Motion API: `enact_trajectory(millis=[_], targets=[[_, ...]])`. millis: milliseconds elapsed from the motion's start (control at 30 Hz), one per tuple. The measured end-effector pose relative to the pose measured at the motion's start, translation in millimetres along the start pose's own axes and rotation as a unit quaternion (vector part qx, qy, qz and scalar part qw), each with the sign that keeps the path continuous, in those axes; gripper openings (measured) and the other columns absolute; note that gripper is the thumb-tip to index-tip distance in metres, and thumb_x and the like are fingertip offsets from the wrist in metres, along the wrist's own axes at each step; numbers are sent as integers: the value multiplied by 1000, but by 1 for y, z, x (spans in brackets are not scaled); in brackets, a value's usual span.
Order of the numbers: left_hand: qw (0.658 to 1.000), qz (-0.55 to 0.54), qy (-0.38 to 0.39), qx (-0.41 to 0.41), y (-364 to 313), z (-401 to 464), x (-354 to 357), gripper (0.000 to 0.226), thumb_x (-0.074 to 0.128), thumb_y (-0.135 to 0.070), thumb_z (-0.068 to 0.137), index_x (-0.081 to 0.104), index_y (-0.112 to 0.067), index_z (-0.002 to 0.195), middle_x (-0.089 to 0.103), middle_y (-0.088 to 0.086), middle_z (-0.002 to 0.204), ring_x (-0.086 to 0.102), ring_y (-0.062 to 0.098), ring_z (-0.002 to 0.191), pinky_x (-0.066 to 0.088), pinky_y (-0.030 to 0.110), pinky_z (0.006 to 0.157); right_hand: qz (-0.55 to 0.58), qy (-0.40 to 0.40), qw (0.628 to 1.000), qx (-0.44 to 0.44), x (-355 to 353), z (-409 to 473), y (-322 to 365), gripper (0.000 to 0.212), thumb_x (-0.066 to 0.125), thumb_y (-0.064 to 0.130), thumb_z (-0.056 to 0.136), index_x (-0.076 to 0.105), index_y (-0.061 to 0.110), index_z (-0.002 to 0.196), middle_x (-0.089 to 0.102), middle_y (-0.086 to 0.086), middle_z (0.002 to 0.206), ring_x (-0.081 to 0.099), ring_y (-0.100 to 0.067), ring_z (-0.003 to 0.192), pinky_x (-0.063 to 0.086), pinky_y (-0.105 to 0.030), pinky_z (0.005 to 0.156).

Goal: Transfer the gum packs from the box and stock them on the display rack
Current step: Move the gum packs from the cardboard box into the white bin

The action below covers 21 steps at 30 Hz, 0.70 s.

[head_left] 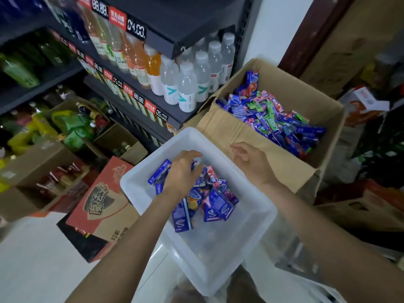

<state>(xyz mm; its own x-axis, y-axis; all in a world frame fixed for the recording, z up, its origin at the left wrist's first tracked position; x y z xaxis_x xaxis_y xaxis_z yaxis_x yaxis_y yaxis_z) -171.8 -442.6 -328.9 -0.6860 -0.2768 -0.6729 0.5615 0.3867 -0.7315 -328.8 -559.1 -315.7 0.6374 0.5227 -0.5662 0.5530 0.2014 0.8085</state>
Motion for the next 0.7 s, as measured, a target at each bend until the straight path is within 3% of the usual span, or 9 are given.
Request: enact_trajectory(millis=[100, 200, 267, 333, 400, 533, 633, 700], targets=[[999, -42, -7, -1, -33, 26, 8, 27, 59, -13, 92, 60, -11, 119, 58, 5, 121, 55, 12, 99, 35, 9, 74, 66, -31, 997, -35, -36, 24, -1, 27, 54, -1, 88, 64, 15, 108, 65, 0, 96, 61, -19, 93, 48, -33, 90], [996, -80, -26, -22, -64, 62, 18, 32, 61, -13, 90, 57, -9, 122, 59, 4, 123, 57, 16, 105, 39, 15, 81, 60, -48, 996, -39, -70, 61, -2, 25, 55, -3, 88, 63, 7, 110, 62, -2, 93, 58, -13, 84, 45, -15, 77], [993, -97, -27, -61, -78, 88, 28, 46, 67, -19, 86, 52, -7, 127, 56, 6, 128, 55, 22, 113, 42, 26, 92, 38, -21, 999, -9, -87, 88, -5, 30, 57, 2, 88, 60, 8, 117, 61, -3, 104, 58, -14, 92, 44, -10, 78], [988, -106, -24, -109, -84, 111, 38, 71, 75, -33, 75, 44, -7, 133, 52, 11, 132, 50, 28, 120, 40, 38, 101, 24, 22, 999, 28, -95, 112, -12, 37, 60, 9, 89, 55, 12, 125, 58, -1, 118, 59, -17, 106, 46, -24, 90], [980, -106, -27, -165, -85, 128, 47, 95, 79, -42, 68, 31, -10, 143, 45, 14, 139, 42, 32, 129, 36, 45, 106, 13, 84, 995, 50, -97, 131, -20, 46, 61, 14, 89, 48, 15, 134, 53, -1, 128, 54, -17, 115, 43, -29, 94], [974, -87, -42, -206, -84, 145, 59, 111, 79, -37, 72, 6, -9, 151, 26, 13, 153, 26, 31, 140, 29, 41, 112, 16, 162, 985, 64, -88, 156, -27, 52, 59, 17, 91, 40, 16, 140, 50, -4, 136, 50, -20, 121, 38, -28, 95], [971, -95, -53, -214, -82, 149, 63, 110, 80, -33, 72, 7, -10, 151, 31, 12, 151, 31, 28, 138, 31, 32, 109, 24, 181, 981, 64, -76, 168, -31, 48, 57, 16, 93, 41, 10, 138, 54, -7, 131, 49, -23, 123, 38, -32, 100], [966, -118, -52, -224, -81, 149, 62, 105, 81, -29, 72, 12, -14, 149, 37, 9, 148, 40, 26, 133, 35, 27, 99, 30, 191, 978, 78, -67, 172, -33, 44, 56, 19, 93, 44, 11, 134, 55, -7, 128, 49, -23, 121, 38, -31, 98]])
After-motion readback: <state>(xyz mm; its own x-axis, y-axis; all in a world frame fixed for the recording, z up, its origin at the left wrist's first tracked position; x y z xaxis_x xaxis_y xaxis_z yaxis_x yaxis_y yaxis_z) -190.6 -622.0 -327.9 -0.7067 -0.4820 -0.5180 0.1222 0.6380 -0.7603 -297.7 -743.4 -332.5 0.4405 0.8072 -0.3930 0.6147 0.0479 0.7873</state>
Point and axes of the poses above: each hand's wrist, its own z-axis towards the middle knuckle, its own x-axis out of the palm, y = z × x, the point moved 1 cm from there along z, towards the middle knuckle
